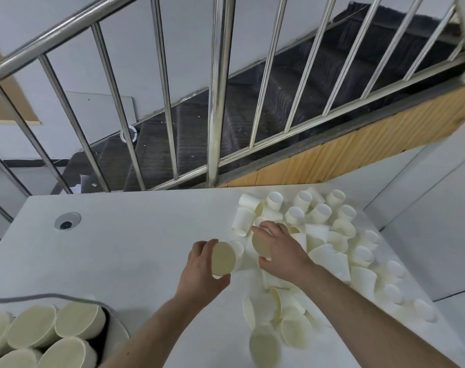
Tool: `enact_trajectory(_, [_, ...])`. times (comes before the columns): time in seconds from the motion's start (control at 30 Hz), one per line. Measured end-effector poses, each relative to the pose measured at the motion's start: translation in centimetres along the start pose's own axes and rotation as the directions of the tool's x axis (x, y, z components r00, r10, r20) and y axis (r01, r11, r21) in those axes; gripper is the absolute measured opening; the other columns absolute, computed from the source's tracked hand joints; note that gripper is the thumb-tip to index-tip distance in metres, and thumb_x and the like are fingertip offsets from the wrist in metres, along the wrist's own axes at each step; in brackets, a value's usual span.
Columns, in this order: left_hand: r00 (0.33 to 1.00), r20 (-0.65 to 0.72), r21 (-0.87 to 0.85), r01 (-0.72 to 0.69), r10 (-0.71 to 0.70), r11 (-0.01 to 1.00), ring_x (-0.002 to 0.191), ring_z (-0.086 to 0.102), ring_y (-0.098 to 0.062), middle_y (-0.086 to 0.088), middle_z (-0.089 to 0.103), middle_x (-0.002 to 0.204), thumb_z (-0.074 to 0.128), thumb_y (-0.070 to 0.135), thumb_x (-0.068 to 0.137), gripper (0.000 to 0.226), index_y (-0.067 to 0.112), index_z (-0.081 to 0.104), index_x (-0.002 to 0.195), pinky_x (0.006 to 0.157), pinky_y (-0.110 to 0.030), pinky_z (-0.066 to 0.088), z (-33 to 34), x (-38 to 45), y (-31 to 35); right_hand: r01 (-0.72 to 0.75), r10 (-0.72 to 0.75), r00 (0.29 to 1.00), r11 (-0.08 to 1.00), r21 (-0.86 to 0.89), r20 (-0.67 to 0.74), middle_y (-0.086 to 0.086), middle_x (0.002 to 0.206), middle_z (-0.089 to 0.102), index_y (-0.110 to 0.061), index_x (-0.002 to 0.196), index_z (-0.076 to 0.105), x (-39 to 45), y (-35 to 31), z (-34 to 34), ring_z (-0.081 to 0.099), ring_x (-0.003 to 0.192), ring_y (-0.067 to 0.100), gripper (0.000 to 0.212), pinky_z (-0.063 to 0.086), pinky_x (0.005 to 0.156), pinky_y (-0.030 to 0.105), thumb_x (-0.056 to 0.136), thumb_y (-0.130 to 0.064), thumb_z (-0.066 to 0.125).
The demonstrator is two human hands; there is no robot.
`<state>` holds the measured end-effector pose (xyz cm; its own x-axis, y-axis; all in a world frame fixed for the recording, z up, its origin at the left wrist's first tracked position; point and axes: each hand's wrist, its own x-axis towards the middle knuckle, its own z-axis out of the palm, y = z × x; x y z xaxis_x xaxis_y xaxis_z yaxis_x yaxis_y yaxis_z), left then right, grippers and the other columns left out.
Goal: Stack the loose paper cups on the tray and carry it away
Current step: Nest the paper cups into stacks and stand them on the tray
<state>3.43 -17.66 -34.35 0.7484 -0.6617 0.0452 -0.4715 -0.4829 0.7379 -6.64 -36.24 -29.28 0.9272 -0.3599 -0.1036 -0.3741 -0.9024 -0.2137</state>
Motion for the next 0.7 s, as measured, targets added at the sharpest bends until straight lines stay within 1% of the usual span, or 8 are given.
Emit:
enact_trajectory(0.2, [0.999, -0.054, 0.025, -0.001, 0.003, 1.0, 0.109, 0.05, -0.016, 0.007, 0.041, 0.124, 0.074, 0.029, 0.068, 0.074, 0.024, 0.041, 0.134, 0.078, -0.028, 0.048, -1.8, -5.6, 0.6, 0.041, -0.04, 0.998, 0.999, 0.015, -0.054, -0.011, 0.146, 0.025, -0.03, 0.149, 0.028, -4.7, -3.2, 0.4, 0.024, 0.134, 0.016, 0.071, 0.051, 0.088, 0.031, 0.085, -0.025, 0.057])
enact_trajectory(0.37, [0.996, -0.089, 0.009, 0.009, -0.008, 1.0, 0.106, 0.052, -0.016, 0.009, 0.042, 0.121, 0.068, 0.037, 0.061, 0.077, 0.023, 0.043, 0.133, 0.083, -0.031, 0.05, -3.2, -11.7, 0.3, 0.115, -0.11, 0.991, 0.992, 0.057, -0.079, -0.01, 0.144, 0.027, -0.029, 0.149, 0.03, -9.3, -6.7, 1.7, 0.026, 0.132, 0.016, 0.07, 0.05, 0.086, 0.029, 0.084, -0.024, 0.058])
enact_trajectory(0.43, [0.996, -0.091, 0.011, 0.022, -0.021, 1.0, 0.105, 0.052, -0.014, 0.012, 0.039, 0.119, 0.071, 0.035, 0.064, 0.076, 0.023, 0.042, 0.133, 0.083, -0.027, 0.047, -4.0, -14.4, 0.1, 0.144, -0.139, 0.988, 0.988, 0.057, -0.07, -0.01, 0.144, 0.027, -0.029, 0.149, 0.03, -10.8, -8.2, 2.5, 0.026, 0.133, 0.016, 0.07, 0.049, 0.085, 0.028, 0.084, -0.023, 0.057])
enact_trajectory(0.5, [0.995, -0.089, 0.007, 0.036, -0.035, 0.999, 0.105, 0.05, -0.011, 0.013, 0.037, 0.121, 0.075, 0.028, 0.069, 0.074, 0.023, 0.04, 0.134, 0.083, -0.021, 0.042, -4.8, -16.6, -0.2, 0.154, -0.151, 0.987, 0.986, 0.057, -0.055, -0.011, 0.144, 0.028, -0.029, 0.148, 0.03, -11.9, -9.6, 3.1, 0.026, 0.132, 0.016, 0.07, 0.05, 0.083, 0.029, 0.084, -0.021, 0.056])
enact_trajectory(0.6, [0.992, -0.111, 0.014, 0.063, -0.062, 0.998, 0.098, 0.043, -0.002, 0.014, 0.036, 0.121, 0.074, 0.025, 0.071, 0.072, 0.025, 0.039, 0.134, 0.078, -0.013, 0.035, -6.8, -19.3, -0.8, 0.17, -0.167, 0.985, 0.983, 0.068, -0.047, -0.012, 0.144, 0.028, -0.03, 0.147, 0.03, -13.1, -12.0, 3.8, 0.027, 0.131, 0.015, 0.069, 0.051, 0.083, 0.03, 0.084, -0.021, 0.055])
enact_trajectory(0.63, [0.99, -0.119, 0.018, 0.078, -0.075, 0.997, 0.097, 0.042, -0.001, 0.015, 0.036, 0.121, 0.074, 0.025, 0.072, 0.072, 0.026, 0.039, 0.134, 0.076, -0.013, 0.035, -7.4, -20.0, -1.1, 0.178, -0.176, 0.984, 0.981, 0.072, -0.042, -0.012, 0.144, 0.027, -0.03, 0.147, 0.03, -13.4, -12.9, 4.0, 0.026, 0.131, 0.015, 0.069, 0.051, 0.083, 0.029, 0.084, -0.021, 0.055])
enact_trajectory(0.7, [0.985, -0.145, 0.003, 0.097, -0.095, 0.995, 0.1, 0.047, -0.005, 0.015, 0.036, 0.121, 0.074, 0.026, 0.071, 0.071, 0.025, 0.039, 0.133, 0.077, -0.016, 0.038, -8.9, -21.3, -2.0, 0.2, -0.199, 0.98, 0.977, 0.07, -0.028, -0.011, 0.144, 0.027, -0.03, 0.147, 0.03, -13.6, -14.8, 4.4, 0.026, 0.132, 0.015, 0.068, 0.051, 0.085, 0.029, 0.084, -0.021, 0.055])
